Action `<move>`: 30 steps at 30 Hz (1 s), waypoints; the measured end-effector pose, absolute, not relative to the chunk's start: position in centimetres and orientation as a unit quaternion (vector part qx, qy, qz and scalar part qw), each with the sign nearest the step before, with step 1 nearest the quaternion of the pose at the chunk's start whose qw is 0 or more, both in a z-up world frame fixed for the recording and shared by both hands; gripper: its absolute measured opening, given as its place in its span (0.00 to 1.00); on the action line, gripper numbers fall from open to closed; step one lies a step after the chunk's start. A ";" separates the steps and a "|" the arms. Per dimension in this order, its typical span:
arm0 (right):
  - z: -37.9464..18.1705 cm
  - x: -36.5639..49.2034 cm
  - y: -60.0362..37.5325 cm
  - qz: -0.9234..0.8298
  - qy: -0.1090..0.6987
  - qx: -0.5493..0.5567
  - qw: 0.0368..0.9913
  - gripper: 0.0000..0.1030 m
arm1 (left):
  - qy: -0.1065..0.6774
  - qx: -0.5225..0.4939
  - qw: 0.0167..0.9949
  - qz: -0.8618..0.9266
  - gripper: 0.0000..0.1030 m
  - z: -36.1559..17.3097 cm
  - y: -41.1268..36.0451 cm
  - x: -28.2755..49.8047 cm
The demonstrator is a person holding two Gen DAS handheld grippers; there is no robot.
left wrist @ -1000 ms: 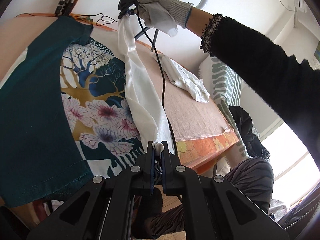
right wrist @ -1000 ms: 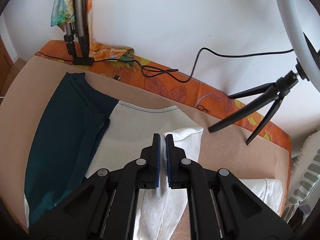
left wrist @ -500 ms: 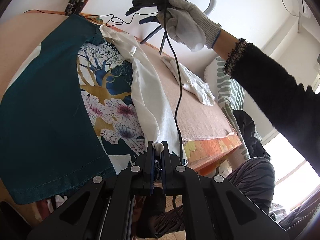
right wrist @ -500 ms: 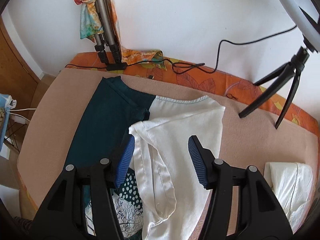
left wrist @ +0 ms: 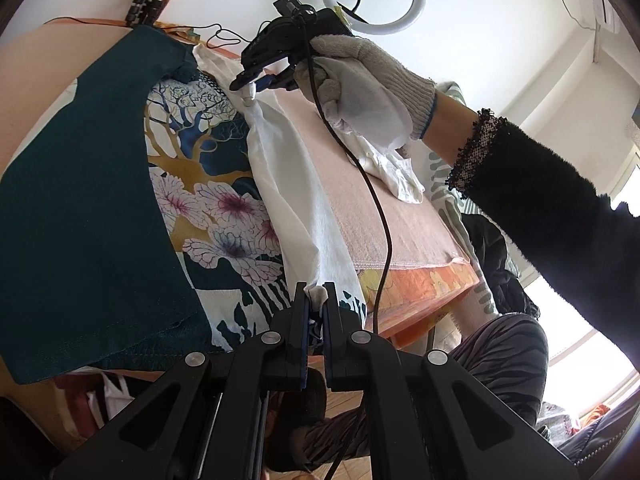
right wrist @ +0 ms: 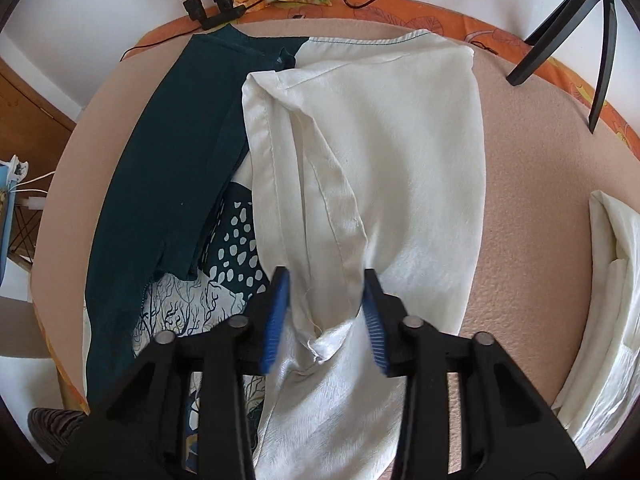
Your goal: Fold small clothes
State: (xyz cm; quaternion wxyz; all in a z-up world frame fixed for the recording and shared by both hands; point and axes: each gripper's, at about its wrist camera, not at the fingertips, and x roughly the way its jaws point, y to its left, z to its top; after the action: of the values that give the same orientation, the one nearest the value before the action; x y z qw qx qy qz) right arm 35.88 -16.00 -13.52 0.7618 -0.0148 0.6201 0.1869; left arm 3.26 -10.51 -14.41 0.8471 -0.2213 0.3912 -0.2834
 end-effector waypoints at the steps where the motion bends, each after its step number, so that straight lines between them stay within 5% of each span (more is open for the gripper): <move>1: -13.5 35.9 -15.9 0.189 0.620 -0.005 0.761 0.12 | 0.395 -0.223 0.845 -0.283 0.04 -14.5 -10.5 3.2; 5: -11.9 35.5 -14.8 0.268 0.606 0.046 0.747 0.12 | 0.409 -0.223 0.839 -0.283 0.04 -15.1 -10.5 2.9; 7: -11.1 35.4 -14.1 0.293 0.607 0.039 0.738 0.30 | 0.416 -0.228 0.834 -0.283 0.04 -15.3 -10.4 2.8; 8: -10.8 35.3 -13.9 0.289 0.607 0.027 0.740 0.49 | 0.419 -0.231 0.831 -0.283 0.05 -15.4 -10.4 2.9; 9: -10.4 35.3 -13.8 0.283 0.601 0.016 0.748 0.52 | 0.421 -0.233 0.830 -0.283 0.06 -15.5 -10.4 2.9; 18: -7.8 39.9 -15.2 0.224 0.554 0.051 0.800 0.52 | 0.421 -0.237 0.825 -0.293 0.07 -15.5 -10.6 3.0; 27: -11.2 44.4 -7.4 0.189 0.570 -0.034 0.799 0.49 | 0.423 -0.236 0.824 -0.293 0.07 -15.6 -10.2 3.5; 28: -11.9 44.6 -6.8 0.178 0.575 -0.050 0.797 0.47 | 0.423 -0.236 0.824 -0.293 0.07 -15.6 -10.1 3.5; 30: -13.3 45.0 -6.3 0.154 0.584 -0.074 0.794 0.24 | 0.424 -0.238 0.824 -0.293 0.07 -15.7 -9.9 3.5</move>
State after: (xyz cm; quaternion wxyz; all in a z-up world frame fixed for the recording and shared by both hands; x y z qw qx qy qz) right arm 45.05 -6.32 -13.34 0.7939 -0.0740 0.5837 0.1537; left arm 3.45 -9.93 -15.65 0.8235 -0.2375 0.4235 -0.2933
